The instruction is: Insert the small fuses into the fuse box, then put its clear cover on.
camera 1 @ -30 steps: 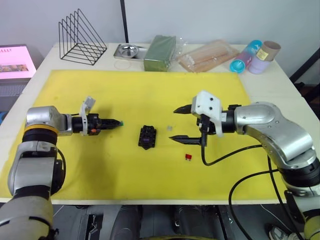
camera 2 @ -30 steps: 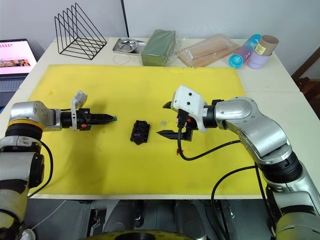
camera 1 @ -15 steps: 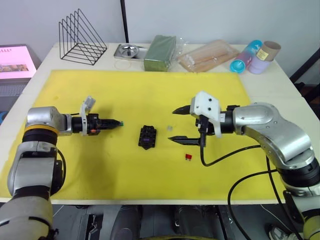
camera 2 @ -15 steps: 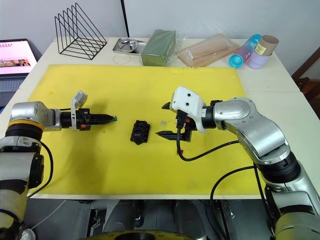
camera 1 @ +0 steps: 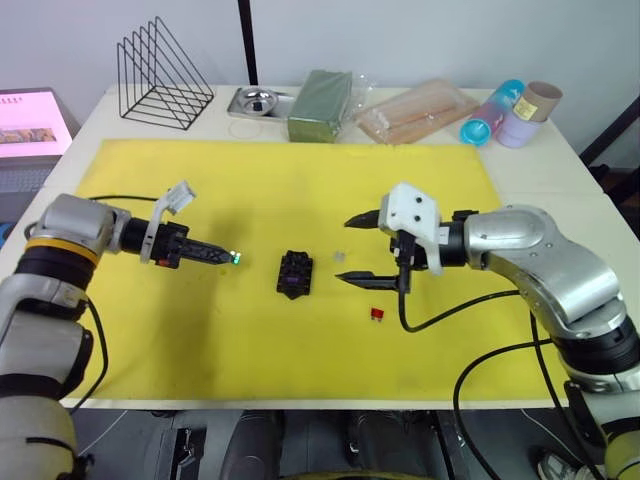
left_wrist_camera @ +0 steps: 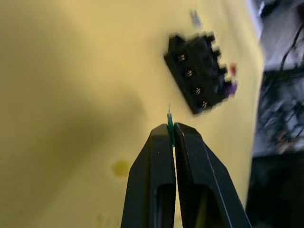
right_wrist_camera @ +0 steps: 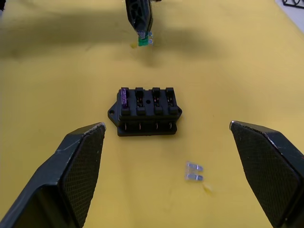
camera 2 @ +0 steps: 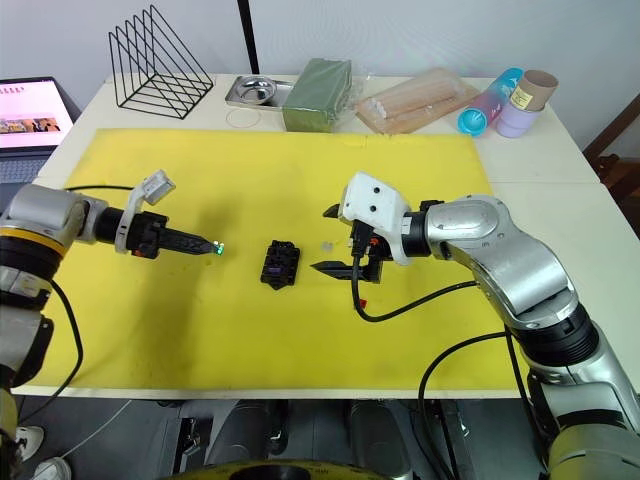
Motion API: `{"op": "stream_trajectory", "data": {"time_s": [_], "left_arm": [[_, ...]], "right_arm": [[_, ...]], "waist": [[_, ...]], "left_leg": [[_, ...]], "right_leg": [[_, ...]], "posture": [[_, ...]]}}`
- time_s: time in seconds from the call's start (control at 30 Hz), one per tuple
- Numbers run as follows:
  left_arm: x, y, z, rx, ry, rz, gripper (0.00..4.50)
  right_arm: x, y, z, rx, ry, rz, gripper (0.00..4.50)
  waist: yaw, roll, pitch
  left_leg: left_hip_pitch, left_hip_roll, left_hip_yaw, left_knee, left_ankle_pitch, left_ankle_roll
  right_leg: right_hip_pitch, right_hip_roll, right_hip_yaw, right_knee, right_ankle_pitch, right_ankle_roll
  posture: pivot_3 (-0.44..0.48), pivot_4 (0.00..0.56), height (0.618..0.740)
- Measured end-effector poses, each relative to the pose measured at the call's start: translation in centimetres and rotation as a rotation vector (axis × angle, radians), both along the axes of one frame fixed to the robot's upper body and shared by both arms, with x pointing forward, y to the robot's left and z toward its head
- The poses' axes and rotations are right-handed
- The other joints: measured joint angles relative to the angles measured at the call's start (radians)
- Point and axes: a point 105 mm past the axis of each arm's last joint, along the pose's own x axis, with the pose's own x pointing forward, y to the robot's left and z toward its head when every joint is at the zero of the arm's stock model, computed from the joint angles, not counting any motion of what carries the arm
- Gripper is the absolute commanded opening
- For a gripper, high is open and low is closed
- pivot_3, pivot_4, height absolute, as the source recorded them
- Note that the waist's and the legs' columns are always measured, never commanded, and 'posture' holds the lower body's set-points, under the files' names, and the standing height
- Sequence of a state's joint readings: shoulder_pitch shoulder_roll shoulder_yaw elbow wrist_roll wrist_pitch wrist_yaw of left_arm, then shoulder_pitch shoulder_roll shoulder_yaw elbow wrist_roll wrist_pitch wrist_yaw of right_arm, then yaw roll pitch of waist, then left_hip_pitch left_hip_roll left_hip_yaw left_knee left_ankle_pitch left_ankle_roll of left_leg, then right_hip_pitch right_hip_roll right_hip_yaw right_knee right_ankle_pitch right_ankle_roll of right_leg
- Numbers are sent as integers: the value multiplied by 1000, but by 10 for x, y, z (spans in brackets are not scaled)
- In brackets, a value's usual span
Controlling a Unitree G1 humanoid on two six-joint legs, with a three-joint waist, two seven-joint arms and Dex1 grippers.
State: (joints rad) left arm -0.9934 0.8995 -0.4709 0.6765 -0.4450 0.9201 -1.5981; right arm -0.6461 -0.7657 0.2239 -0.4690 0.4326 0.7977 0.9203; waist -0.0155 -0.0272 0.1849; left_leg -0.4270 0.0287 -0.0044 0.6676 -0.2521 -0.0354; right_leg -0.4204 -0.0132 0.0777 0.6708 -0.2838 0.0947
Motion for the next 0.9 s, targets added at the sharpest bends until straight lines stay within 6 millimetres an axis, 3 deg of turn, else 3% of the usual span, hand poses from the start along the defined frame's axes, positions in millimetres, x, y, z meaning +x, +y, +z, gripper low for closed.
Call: {"op": "stream_trajectory", "data": {"time_s": [0.23, 0.37, 0.9], "left_arm": [[-4, -12, 23, 297, -223, -380, 132], [-8, -21, 18, 374, -244, -545, 132], [15, -2, 26, 876, -424, -1143, 132]], "right_arm": [[1, -1, -1, -3, -2, -6, 4500], [1, -1, -1, -5, -6, -10, 4500], [0, 2, -2, 6, -4, -9, 4500]], "waist": [[2, 0, 0], [0, 0, 0], [0, 0, 0]], "left_leg": [[-1, 0, 0, 0, 0, 0], [-1, 0, 1, 0, 0, 0], [-3, 0, 1, 0, 0, 0]], "right_leg": [[-1, 0, 1, 0, 0, 0], [-1, 1, 1, 0, 0, 0], [-3, 2, 2, 0, 0, 0]], "posture": [[0, 150, 740], [0, 150, 740], [0, 150, 740]]}}
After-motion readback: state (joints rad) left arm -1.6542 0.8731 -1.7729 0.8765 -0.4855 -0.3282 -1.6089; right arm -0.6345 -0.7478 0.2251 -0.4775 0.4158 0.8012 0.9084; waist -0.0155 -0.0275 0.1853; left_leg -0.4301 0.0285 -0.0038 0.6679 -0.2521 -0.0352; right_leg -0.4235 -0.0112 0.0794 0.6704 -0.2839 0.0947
